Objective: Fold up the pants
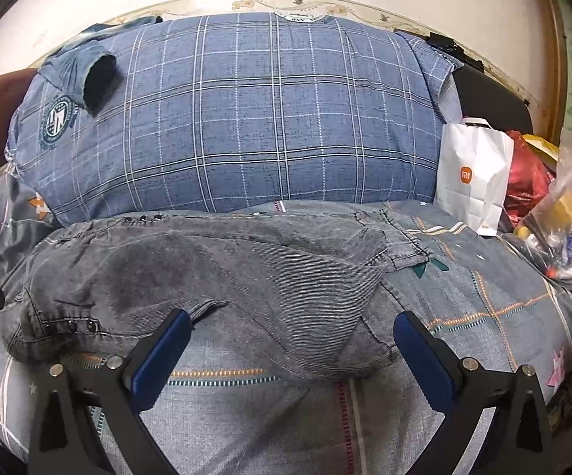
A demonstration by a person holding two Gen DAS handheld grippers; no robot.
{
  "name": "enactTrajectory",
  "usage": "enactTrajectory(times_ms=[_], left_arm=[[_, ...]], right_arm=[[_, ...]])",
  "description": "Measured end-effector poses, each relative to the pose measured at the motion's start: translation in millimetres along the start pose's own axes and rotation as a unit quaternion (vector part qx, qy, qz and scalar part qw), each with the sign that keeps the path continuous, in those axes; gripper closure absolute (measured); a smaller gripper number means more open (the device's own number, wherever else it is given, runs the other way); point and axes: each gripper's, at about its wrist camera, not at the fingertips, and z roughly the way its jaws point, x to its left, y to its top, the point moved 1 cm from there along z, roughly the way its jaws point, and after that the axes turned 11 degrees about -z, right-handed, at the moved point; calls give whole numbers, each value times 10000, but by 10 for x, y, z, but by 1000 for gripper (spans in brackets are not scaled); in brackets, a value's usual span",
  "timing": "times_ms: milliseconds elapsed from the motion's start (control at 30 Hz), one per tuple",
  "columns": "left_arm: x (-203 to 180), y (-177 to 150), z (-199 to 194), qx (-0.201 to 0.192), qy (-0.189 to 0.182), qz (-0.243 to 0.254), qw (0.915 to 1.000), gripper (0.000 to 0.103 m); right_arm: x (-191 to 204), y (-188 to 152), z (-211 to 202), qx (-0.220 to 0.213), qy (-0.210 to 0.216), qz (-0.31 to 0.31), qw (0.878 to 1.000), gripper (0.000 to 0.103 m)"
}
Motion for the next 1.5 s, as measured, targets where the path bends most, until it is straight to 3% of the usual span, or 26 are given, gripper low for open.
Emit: enactTrajectory(times_ms=[800,1000,1133,1233,1300,1400,1500], left_arm=[[46,6,108,54,49,-18,10000,0],[218,145,183,158,2,-90,9998,0],[589,400,353,326,-113,-639,9974,0],[797,441,478,357,48,-785,9963,0],[839,366,552,458,187,-679,9965,0],[880,160,701,811,92,-686,9943,0],[920,41,864,1104,52,-862,9901,0]], right_arm=[[-70,-15,92,126,-166,-44,9998,0],[-216,33,137,242,110,18,9996,0],[-744,91,301,517,195,456,9974,0],[-1241,-28,613,1217,294,1012,9870,0],[-1473,-203,821,1761,535,1402,9729,0],[-1562,-294,911,1839,922,1664,9644,0],[-1545,-263,1073,1976,962,1644,9616,1]])
